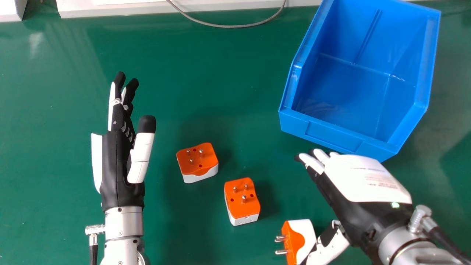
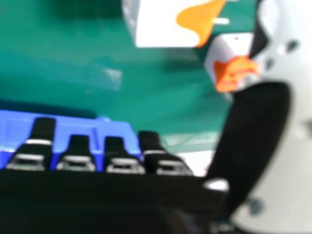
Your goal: Pick all objects and put in blue box
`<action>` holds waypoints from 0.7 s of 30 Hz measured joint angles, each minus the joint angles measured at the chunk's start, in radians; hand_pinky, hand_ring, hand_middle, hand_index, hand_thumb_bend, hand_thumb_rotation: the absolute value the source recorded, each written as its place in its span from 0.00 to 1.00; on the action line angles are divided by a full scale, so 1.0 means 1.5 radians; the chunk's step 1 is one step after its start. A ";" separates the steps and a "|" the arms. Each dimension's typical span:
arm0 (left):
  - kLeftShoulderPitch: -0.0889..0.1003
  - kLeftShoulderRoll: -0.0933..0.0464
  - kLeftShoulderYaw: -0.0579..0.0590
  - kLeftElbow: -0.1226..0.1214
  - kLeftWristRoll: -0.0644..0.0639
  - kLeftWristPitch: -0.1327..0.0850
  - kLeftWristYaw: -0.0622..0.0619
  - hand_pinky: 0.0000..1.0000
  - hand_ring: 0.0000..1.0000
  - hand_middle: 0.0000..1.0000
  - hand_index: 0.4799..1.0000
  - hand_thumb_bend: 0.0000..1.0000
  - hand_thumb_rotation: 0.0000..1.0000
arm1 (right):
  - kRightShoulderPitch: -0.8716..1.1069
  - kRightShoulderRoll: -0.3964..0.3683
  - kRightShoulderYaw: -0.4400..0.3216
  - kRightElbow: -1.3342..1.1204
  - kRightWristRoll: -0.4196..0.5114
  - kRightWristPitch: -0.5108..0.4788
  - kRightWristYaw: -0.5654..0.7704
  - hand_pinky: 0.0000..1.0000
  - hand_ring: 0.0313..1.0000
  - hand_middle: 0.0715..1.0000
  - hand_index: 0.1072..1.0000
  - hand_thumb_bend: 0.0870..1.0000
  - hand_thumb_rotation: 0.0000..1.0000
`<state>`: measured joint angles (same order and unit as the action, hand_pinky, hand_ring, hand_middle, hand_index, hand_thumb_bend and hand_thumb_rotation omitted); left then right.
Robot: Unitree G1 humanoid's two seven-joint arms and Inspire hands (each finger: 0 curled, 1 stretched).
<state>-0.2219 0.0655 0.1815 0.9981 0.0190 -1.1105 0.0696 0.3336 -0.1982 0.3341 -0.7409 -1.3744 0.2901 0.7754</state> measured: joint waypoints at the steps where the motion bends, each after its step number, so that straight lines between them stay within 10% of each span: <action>1: 0.000 0.000 0.000 0.000 0.000 0.000 0.000 1.00 0.96 0.93 0.92 0.89 0.88 | 0.000 0.001 0.006 0.006 -0.018 -0.005 -0.007 0.90 1.00 0.99 0.91 1.00 0.17; 21: -0.004 0.000 -0.001 0.000 0.002 -0.001 0.002 1.00 0.96 0.93 0.92 0.88 0.88 | 0.024 0.022 0.102 0.188 -0.167 -0.039 -0.147 0.78 0.95 0.96 0.90 0.96 0.19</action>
<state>-0.2283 0.0654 0.1801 0.9980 0.0227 -1.1119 0.0721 0.3689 -0.1645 0.4875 -0.4587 -1.6249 0.2312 0.5546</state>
